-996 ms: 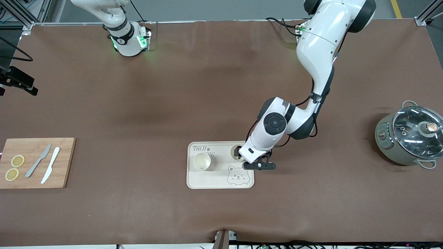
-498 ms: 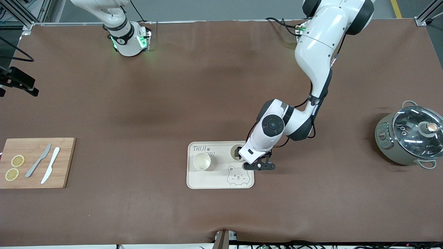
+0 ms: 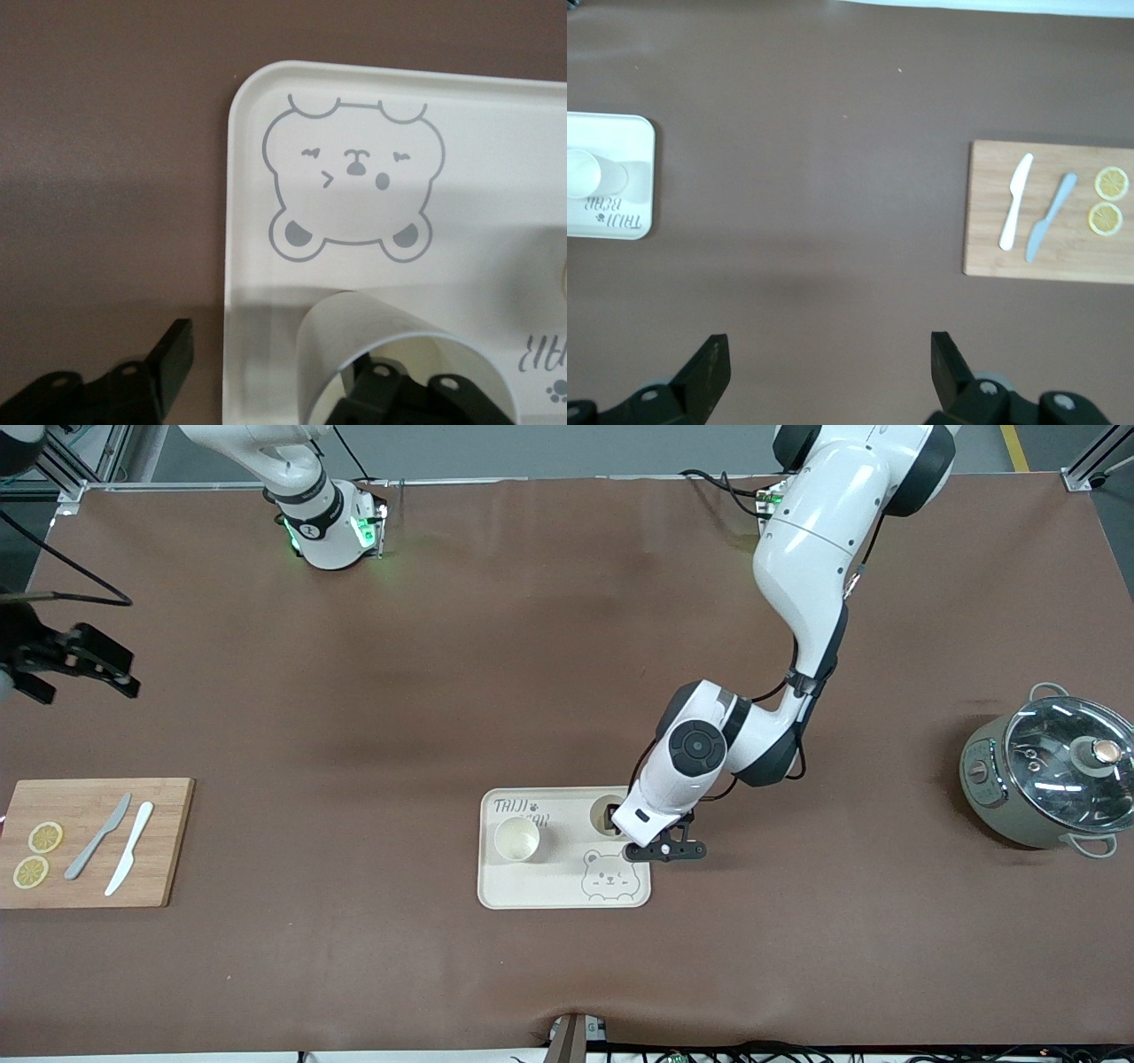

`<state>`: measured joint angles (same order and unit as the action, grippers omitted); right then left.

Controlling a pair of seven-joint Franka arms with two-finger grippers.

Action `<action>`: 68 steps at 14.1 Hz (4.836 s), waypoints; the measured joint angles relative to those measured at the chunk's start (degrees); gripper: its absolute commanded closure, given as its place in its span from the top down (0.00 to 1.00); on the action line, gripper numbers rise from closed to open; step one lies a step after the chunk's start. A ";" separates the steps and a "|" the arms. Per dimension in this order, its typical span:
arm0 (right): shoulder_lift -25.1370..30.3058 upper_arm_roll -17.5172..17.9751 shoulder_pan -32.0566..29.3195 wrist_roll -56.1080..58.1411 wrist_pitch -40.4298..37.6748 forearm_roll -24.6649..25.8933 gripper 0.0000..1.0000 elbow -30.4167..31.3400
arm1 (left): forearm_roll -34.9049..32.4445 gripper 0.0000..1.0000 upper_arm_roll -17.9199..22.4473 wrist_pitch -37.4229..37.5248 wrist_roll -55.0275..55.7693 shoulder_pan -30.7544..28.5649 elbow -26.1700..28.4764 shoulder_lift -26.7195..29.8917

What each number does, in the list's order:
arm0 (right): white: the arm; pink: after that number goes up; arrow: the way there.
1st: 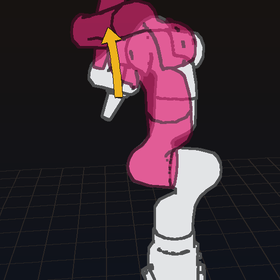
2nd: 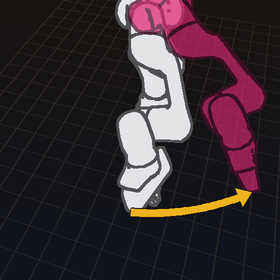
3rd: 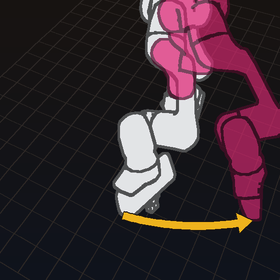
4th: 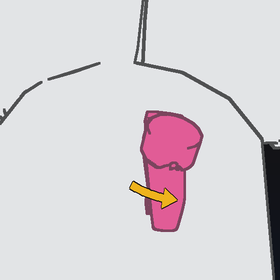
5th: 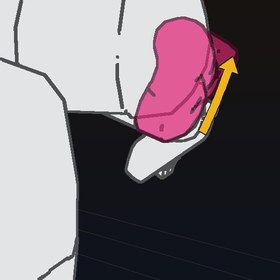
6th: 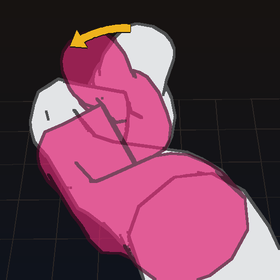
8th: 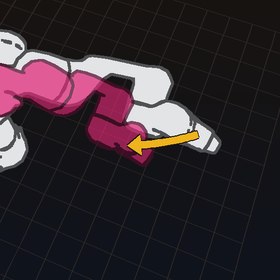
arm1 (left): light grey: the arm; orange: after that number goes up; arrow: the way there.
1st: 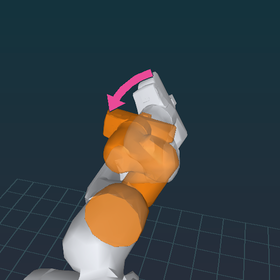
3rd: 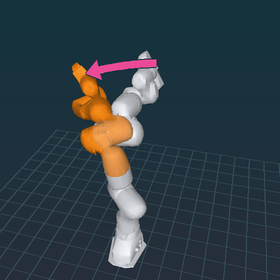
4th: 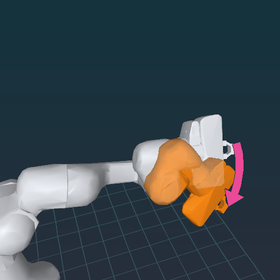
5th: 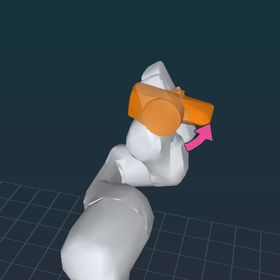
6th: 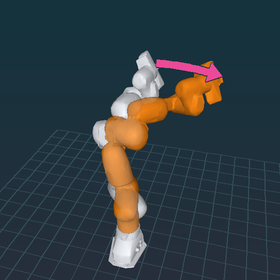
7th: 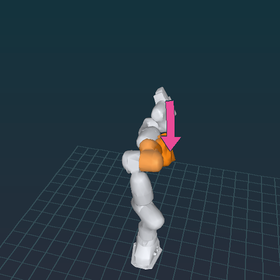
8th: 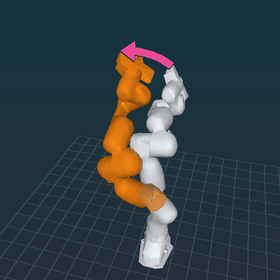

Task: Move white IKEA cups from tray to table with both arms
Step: 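Grasp the cup with the left gripper while the right gripper approaches, then lift the cup with the left gripper while the right gripper grasps the other cup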

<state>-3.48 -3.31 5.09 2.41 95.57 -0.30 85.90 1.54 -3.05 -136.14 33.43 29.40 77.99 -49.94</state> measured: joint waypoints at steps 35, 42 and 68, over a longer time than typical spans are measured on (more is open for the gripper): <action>-34.72 0.29 23.00 -26.65 40.15 -6.34 1.00 -3.03 | 4.77 0.00 -0.40 -0.99 -39.88 -23.56 48.97 39.47; -38.40 -0.01 24.27 -26.94 40.80 -2.95 1.00 -4.13 | 6.83 0.00 -0.51 -13.52 -40.05 -23.39 56.31 36.80; -45.52 -0.01 28.04 -26.65 44.23 -2.84 1.00 -7.39 | 13.79 1.00 -3.38 -23.19 -40.34 -21.46 57.62 32.04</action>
<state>-48.99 -3.32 33.13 -24.24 139.79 -3.14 78.51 15.33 -6.43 -159.33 -6.91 7.94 135.60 -17.90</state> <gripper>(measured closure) 0.000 0.445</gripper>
